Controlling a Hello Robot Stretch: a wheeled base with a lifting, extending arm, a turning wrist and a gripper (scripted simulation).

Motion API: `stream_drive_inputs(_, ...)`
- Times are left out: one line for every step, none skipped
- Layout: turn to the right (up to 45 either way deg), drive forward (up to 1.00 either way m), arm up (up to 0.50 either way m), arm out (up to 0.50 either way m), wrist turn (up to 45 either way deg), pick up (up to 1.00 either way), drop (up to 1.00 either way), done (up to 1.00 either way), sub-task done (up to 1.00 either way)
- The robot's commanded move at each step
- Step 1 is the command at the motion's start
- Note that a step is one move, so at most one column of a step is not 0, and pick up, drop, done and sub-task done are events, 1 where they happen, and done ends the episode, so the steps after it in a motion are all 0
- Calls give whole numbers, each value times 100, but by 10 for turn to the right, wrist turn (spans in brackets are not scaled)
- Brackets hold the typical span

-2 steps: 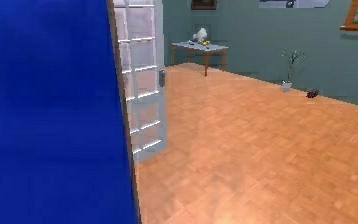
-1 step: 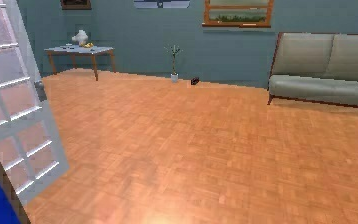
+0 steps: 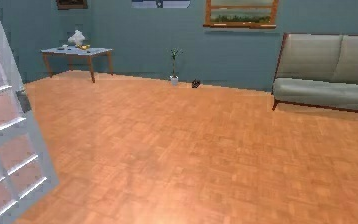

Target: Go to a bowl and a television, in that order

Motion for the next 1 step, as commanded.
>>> stream_drive_inputs(150, 0, 0, 0, 0, 0, 0, 0, 0)
